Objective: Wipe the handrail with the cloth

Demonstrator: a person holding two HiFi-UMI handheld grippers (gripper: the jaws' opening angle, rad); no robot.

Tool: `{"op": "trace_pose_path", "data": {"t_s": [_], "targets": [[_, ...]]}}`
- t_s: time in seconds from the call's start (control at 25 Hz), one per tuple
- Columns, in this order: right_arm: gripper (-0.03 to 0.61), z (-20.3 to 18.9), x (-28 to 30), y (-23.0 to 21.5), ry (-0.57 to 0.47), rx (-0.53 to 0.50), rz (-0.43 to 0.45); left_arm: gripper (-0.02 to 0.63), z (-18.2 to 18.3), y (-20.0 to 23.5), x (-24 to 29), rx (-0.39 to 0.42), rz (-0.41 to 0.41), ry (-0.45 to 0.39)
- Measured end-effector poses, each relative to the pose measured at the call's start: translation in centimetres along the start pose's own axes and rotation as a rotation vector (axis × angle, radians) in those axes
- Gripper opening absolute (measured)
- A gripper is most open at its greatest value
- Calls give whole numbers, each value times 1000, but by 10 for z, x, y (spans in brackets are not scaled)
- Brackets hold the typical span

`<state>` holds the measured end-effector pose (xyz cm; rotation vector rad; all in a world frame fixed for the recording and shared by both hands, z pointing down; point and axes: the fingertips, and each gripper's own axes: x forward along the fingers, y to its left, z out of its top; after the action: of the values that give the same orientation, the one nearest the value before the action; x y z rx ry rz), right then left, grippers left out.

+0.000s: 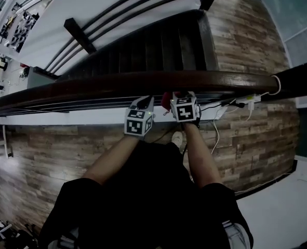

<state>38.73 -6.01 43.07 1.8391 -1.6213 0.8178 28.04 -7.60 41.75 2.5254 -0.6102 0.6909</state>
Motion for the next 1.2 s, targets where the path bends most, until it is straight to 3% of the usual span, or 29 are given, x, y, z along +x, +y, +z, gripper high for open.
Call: {"op": "trace_pose_path", "data": {"t_s": [0.24, 0.6, 1.2], "targets": [[52, -2, -1, -10, -18, -45, 79, -2, 2, -15, 8, -86, 73, -67], [53, -10, -3, -37, -30, -102, 155, -2, 11, -49, 33, -113, 112, -87], [52, -26, -19, -104, -26, -59, 100, -2, 21, -101, 74, -43, 59, -38]]}}
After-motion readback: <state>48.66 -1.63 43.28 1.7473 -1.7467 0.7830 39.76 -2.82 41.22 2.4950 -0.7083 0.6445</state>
